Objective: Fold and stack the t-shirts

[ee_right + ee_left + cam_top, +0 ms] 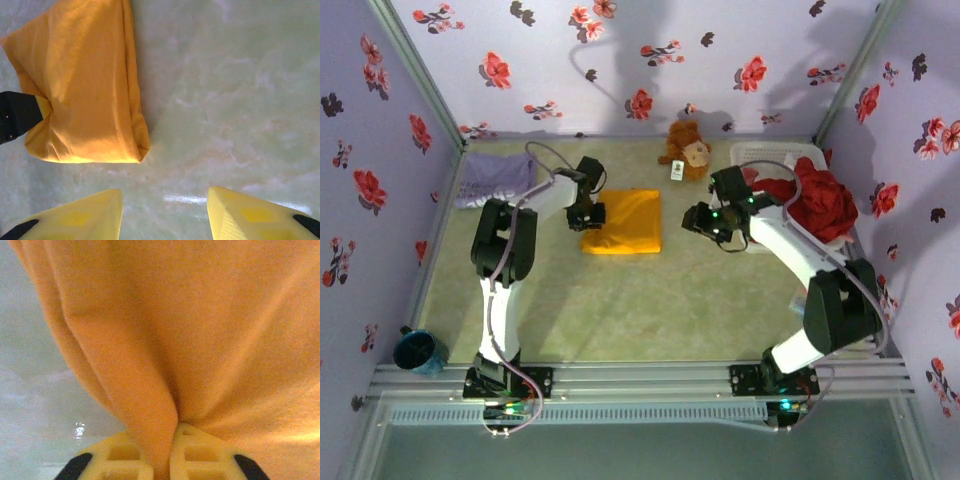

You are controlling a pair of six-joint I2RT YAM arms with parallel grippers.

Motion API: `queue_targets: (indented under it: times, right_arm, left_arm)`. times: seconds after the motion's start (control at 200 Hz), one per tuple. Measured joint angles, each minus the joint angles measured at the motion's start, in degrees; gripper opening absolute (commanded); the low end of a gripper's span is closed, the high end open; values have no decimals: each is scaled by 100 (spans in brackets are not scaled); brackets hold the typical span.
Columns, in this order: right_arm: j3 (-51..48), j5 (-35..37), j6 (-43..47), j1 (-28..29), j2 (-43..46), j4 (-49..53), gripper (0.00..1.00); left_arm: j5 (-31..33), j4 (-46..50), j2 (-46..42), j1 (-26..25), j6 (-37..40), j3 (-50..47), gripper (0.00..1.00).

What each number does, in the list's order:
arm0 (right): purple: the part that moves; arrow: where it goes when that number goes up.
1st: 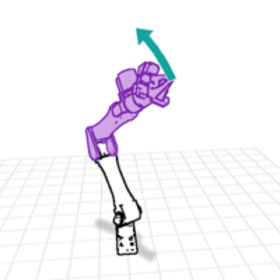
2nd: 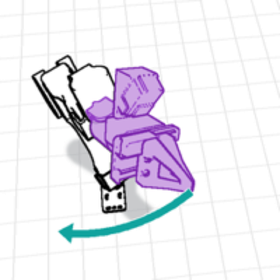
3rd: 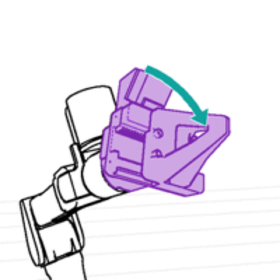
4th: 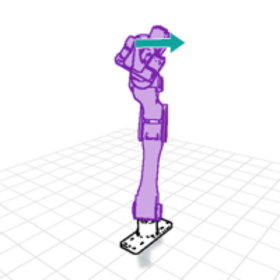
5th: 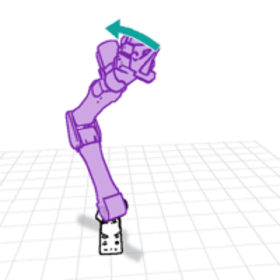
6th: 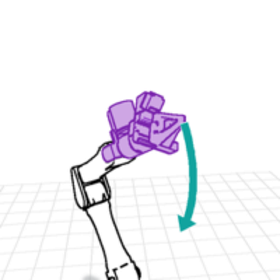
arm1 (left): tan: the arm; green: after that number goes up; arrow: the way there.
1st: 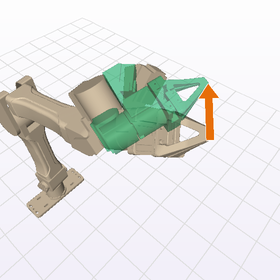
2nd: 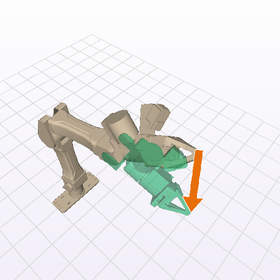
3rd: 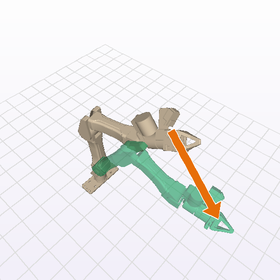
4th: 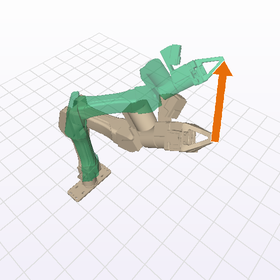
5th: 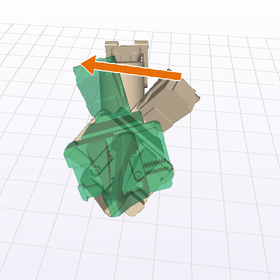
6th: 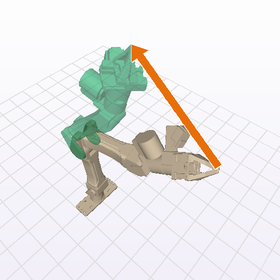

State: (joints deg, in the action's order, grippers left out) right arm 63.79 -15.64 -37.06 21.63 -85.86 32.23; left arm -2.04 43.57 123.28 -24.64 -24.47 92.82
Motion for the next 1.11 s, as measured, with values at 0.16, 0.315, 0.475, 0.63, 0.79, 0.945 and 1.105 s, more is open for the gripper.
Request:
queue_targets:
  times: [0.16, 0.315, 0.475, 0.63, 0.79, 0.945, 1.105]
  right_arm:
    - [-595, 92, -396, 0, 778, -70, 50]
    - [-654, 203, -476, 0, 1113, 20, 50]
    - [-654, 216, -560, 0, 1292, 105, 51]
    - [-654, 219, -566, 0, 1322, 153, 51]
    - [-619, 203, -562, 0, 1137, 208, 51]
    - [-442, 170, -544, 0, 765, 260, 51]
    - [-92, 160, -492, 0, 466, 369, 51]
  left_arm:
    - [11, -52, -57, 4, 61, -66, 0]
    - [-79, 22, -63, 120, 162, -26, 0]
    - [-20, 557, -63, 404, 420, 127, 0]
    - [496, 1226, -61, 748, 765, 584, 0]
    - [973, 1578, -48, 1019, 1045, 1167, 0]
    - [1351, 1648, 17, 1187, 1290, 1585, 0]
    - [1585, 1650, 173, 1228, 1519, 2085, 0]
